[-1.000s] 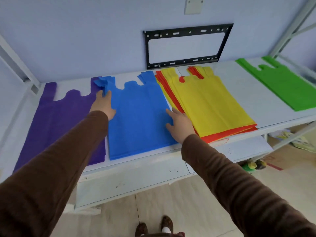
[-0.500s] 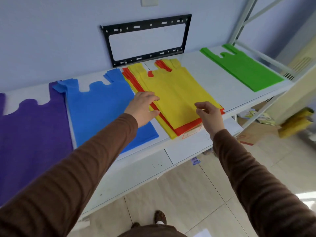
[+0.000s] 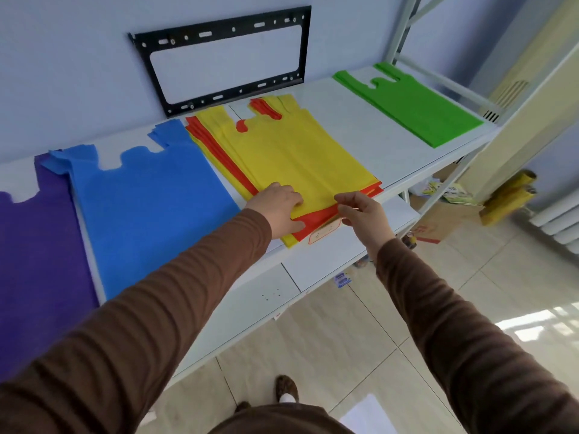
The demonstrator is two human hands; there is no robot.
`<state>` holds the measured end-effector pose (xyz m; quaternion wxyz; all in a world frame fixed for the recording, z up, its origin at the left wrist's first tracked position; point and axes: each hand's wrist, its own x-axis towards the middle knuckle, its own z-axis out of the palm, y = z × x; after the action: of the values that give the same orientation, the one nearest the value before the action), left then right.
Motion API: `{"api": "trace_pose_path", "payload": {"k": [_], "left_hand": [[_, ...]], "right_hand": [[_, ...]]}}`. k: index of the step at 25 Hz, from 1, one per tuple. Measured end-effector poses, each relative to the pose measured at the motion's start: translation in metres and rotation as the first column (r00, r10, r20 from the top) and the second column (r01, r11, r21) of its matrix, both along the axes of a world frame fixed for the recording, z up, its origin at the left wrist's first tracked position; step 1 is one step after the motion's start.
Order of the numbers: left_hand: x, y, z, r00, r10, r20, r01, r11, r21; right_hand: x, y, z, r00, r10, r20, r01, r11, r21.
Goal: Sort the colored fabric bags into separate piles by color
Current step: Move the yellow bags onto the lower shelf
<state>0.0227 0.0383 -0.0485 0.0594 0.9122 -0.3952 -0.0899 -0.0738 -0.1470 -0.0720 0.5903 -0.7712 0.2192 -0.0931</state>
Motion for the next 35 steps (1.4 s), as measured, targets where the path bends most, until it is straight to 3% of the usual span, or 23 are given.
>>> {"api": "trace_pose_path", "payload": {"k": [3, 5, 7, 9, 11, 14, 17, 19, 21, 22, 23, 25, 27, 28, 31, 33, 35], "left_hand": [[0.006, 0.007, 0.005, 0.997, 0.014, -0.081, -0.017, 1.000, -0.025], [0.006, 0.010, 0.005, 0.990, 0.052, -0.128, -0.066, 0.992, -0.110], [0.006, 0.010, 0.007, 0.982, 0.103, -0.160, -0.140, 0.961, -0.237], [0.005, 0.011, 0.009, 0.977, 0.151, -0.151, -0.197, 0.907, -0.372], [0.007, 0.011, 0.010, 0.974, 0.186, -0.128, -0.224, 0.872, -0.436], [0.006, 0.010, 0.011, 0.972, 0.220, -0.078, -0.231, 0.865, -0.445], [-0.002, 0.005, 0.007, 0.938, 0.343, 0.056, -0.275, 0.831, -0.483], [-0.012, 0.000, 0.004, 0.830, 0.556, -0.045, -0.499, 0.704, -0.505], [-0.020, -0.009, 0.002, 0.646, 0.694, -0.317, -0.738, 0.463, -0.491], [-0.024, -0.016, 0.001, 0.566, 0.686, -0.457, -0.811, 0.365, -0.457], [-0.027, -0.024, 0.001, 0.505, 0.618, -0.602, -0.857, 0.280, -0.432], [-0.029, -0.037, 0.005, 0.408, 0.316, -0.856, -0.909, 0.057, -0.412], [-0.021, -0.045, 0.011, 0.337, -0.007, -0.941, -0.933, -0.134, -0.333], [-0.012, -0.045, 0.013, 0.304, -0.109, -0.946, -0.942, -0.183, -0.282], [0.020, -0.036, 0.014, 0.232, -0.115, -0.966, -0.963, -0.165, -0.212], [0.039, -0.036, 0.013, 0.224, 0.042, -0.974, -0.973, -0.055, -0.226], [0.055, -0.041, 0.013, 0.278, 0.324, -0.904, -0.961, 0.101, -0.259]], "right_hand": [[-0.002, 0.004, 0.006, 1.000, 0.021, -0.006, -0.020, 0.996, 0.085], [-0.003, 0.007, 0.011, 0.998, 0.055, -0.032, -0.049, 0.987, 0.153], [-0.002, 0.010, 0.018, 0.988, 0.108, -0.107, -0.069, 0.946, 0.317], [0.007, 0.008, 0.026, 0.980, 0.123, -0.157, -0.012, 0.821, 0.571], [0.025, -0.006, 0.030, 0.988, 0.055, -0.145, 0.068, 0.683, 0.728], [0.060, -0.040, 0.039, 0.992, -0.071, -0.107, 0.128, 0.644, 0.754], [0.089, -0.075, 0.048, 0.991, -0.014, -0.133, 0.106, 0.693, 0.714], [0.102, -0.093, 0.047, 0.980, 0.106, -0.170, 0.042, 0.721, 0.692], [0.111, -0.111, 0.040, 0.958, 0.215, -0.191, -0.042, 0.762, 0.646], [0.116, -0.120, 0.037, 0.942, 0.272, -0.198, -0.087, 0.765, 0.638], [0.119, -0.128, 0.034, 0.928, 0.313, -0.202, -0.109, 0.749, 0.654], [0.126, -0.141, 0.032, 0.901, 0.385, -0.197, -0.136, 0.685, 0.716], [0.130, -0.152, 0.036, 0.879, 0.424, -0.219, -0.128, 0.651, 0.749], [0.132, -0.157, 0.035, 0.865, 0.446, -0.231, -0.139, 0.655, 0.743], [0.131, -0.170, 0.035, 0.790, 0.571, -0.225, -0.302, 0.681, 0.667], [0.129, -0.176, 0.035, 0.720, 0.660, -0.215, -0.437, 0.672, 0.598], [0.129, -0.175, 0.034, 0.695, 0.692, -0.195, -0.506, 0.663, 0.551]]}}
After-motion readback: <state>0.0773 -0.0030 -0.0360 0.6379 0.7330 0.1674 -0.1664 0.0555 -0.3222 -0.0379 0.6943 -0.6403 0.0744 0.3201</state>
